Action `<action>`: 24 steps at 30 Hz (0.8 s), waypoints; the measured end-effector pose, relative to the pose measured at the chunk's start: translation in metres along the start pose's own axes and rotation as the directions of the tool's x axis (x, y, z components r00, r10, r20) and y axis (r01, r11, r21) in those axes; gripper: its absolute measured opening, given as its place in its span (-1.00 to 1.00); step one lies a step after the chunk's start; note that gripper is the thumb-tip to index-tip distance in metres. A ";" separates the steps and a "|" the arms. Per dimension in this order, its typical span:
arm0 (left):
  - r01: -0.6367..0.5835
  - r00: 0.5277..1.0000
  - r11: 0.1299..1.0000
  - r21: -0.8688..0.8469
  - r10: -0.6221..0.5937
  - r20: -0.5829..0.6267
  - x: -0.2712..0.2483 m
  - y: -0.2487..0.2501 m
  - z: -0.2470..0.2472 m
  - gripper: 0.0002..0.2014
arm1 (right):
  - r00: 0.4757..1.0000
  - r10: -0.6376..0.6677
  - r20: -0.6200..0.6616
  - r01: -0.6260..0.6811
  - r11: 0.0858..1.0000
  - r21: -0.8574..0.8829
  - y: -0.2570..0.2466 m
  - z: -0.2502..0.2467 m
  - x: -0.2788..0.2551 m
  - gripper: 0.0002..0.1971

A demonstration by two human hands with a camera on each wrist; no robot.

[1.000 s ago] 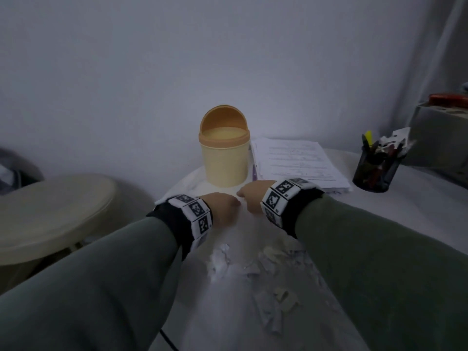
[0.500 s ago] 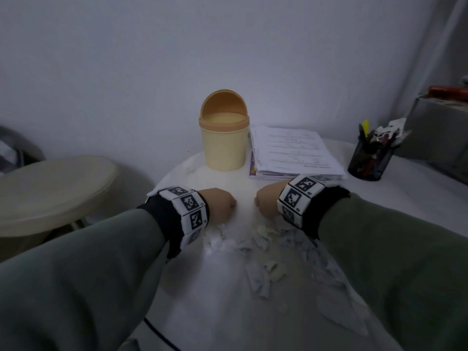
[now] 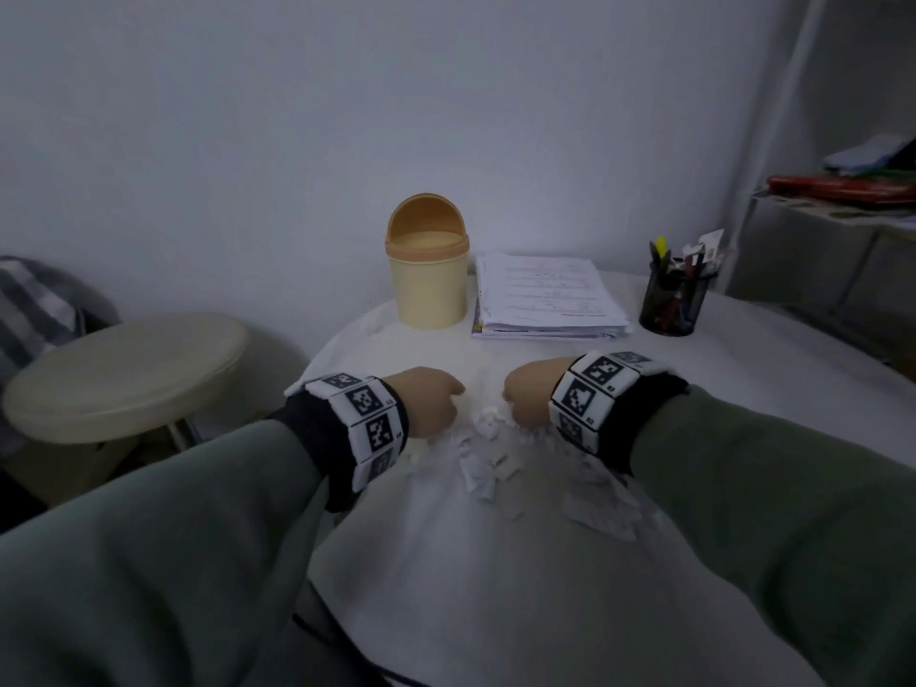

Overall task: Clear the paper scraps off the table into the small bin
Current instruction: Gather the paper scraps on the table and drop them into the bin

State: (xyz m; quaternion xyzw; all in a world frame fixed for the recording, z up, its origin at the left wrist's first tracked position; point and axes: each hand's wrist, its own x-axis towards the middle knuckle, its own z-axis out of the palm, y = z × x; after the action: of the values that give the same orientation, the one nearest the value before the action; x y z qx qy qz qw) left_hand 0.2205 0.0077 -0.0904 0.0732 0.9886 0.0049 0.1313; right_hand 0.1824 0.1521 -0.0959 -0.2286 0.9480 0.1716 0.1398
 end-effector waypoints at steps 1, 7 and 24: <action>0.025 1.000 1.000 0.006 -0.025 -0.007 -0.003 -0.003 0.001 -0.49 | 0.998 -0.029 -0.048 0.031 0.999 0.034 -0.002 0.003 0.004 -0.67; 0.018 0.991 0.984 0.175 -0.042 0.129 -0.022 0.008 0.021 -0.62 | 0.988 -0.142 -0.066 0.147 0.986 0.077 -0.026 0.012 -0.001 -0.59; -0.050 0.998 0.994 0.098 0.054 -0.039 -0.039 0.030 0.004 -0.38 | 0.951 -0.124 -0.282 0.185 0.962 0.201 0.009 0.023 -0.072 -0.67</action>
State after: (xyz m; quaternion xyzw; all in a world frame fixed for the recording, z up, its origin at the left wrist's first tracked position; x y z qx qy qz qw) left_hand 0.2635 0.0313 -0.0833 0.1053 0.9880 -0.0380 0.1066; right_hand 0.2440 0.1965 -0.0897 -0.3062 0.9505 0.0194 0.0489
